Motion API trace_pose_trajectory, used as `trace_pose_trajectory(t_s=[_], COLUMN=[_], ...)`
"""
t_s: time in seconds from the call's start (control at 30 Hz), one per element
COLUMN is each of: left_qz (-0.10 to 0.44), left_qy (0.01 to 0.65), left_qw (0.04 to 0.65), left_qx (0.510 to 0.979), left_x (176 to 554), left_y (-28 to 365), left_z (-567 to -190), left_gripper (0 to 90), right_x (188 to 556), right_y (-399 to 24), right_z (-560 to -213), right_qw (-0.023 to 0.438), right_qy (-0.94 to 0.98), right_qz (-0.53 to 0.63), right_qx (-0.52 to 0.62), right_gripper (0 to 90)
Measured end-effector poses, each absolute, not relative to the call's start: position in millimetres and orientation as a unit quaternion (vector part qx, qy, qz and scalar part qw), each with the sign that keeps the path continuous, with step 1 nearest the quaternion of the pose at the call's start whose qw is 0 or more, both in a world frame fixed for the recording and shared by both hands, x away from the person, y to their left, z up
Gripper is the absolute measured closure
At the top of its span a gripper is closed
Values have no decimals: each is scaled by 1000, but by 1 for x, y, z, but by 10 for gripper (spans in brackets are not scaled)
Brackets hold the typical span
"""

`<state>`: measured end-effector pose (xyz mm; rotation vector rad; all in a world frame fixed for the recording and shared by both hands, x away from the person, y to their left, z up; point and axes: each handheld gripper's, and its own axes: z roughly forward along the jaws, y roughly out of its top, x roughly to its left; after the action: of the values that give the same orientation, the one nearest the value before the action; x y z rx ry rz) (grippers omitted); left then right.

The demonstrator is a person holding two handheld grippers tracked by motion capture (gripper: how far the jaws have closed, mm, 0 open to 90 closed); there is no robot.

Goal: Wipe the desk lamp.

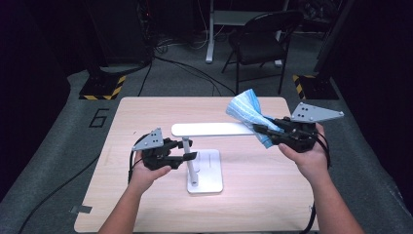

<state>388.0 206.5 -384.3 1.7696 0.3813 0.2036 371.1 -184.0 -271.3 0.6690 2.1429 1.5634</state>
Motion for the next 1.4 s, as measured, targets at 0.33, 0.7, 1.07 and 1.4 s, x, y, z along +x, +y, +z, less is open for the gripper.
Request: trace_pose_trajectory(t_s=[0.33, 0.7, 1.07, 1.4], left_qz=[98, 89, 98, 88], left_qy=[153, 158, 163, 168], left_qw=[609, 596, 600, 606], left_qx=[772, 782, 777, 772], left_x=[388, 388, 386, 387], left_y=[212, 213, 199, 192], left_z=[-385, -395, -396, -399], left_gripper=[516, 521, 525, 519], right_x=[372, 372, 372, 375], right_y=[-175, -179, -169, -155], right_z=[-268, -267, -266, -263], right_qw=[199, 204, 201, 189], right_qy=[771, 768, 774, 777], right_qz=[555, 557, 553, 555], right_qx=[240, 239, 235, 227], right_gripper=[715, 711, 713, 713])
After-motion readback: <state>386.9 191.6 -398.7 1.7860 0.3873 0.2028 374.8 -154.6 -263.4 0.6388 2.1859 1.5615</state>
